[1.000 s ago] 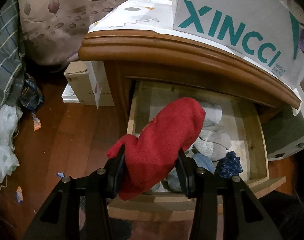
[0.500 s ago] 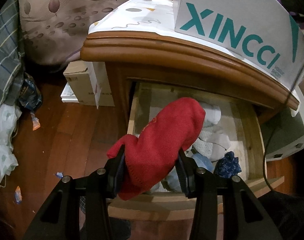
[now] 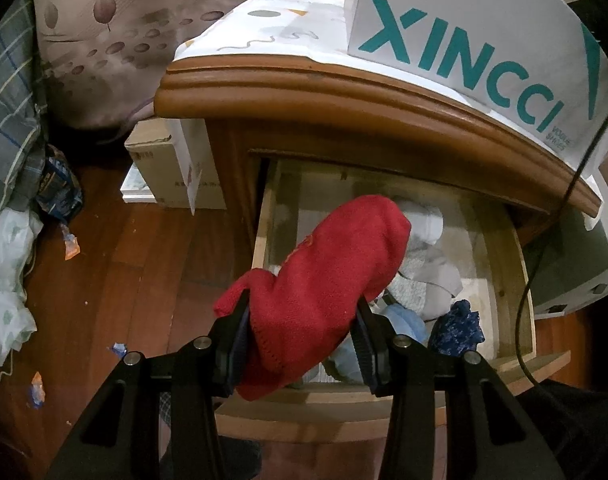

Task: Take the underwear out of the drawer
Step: 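Carry the purple underwear to the white box and open the right tool inside, then return the right tool to the drawer while the left tool lifts the red underwear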

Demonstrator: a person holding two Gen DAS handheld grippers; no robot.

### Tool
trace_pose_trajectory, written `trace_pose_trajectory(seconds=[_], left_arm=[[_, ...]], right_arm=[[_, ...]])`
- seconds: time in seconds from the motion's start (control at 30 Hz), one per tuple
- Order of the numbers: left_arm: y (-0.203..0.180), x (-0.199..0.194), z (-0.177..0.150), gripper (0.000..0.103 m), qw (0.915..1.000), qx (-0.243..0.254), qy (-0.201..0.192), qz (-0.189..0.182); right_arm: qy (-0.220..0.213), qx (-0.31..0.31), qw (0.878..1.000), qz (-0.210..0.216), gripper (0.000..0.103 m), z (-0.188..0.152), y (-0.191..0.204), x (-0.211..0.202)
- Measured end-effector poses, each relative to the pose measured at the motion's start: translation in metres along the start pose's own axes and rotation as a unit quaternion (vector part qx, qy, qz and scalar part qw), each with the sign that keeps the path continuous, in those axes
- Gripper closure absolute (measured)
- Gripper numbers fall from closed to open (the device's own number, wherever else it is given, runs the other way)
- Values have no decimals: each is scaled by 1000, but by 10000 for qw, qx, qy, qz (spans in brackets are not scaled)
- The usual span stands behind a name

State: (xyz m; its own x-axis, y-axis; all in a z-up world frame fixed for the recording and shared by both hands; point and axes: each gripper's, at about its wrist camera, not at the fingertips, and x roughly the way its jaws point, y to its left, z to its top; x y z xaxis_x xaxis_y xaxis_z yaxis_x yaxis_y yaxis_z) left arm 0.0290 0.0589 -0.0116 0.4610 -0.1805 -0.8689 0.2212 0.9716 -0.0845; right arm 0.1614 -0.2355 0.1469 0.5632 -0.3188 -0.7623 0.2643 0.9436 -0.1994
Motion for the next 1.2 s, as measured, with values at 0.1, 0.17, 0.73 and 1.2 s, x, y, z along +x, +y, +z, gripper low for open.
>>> trace_pose_trajectory(seconds=[0.1,0.17,0.73,1.2], left_arm=[[0,-1,0,61,10000,10,-19,-18],[1,-1,0,61,10000,1,-22,-17],[-5,5,-1,61,9999,51,3,112],[-7,1,-3,61,9998,67,-78,160]], right_arm=[[67,-42,9999,122,54,-5,2,0],[29,-12,9999,160,49,-8,2,-2],[-1138,-238,9921,464,31,-56,-16,-123],[-1126,-260,9909,687,25,-207,-34,-117]])
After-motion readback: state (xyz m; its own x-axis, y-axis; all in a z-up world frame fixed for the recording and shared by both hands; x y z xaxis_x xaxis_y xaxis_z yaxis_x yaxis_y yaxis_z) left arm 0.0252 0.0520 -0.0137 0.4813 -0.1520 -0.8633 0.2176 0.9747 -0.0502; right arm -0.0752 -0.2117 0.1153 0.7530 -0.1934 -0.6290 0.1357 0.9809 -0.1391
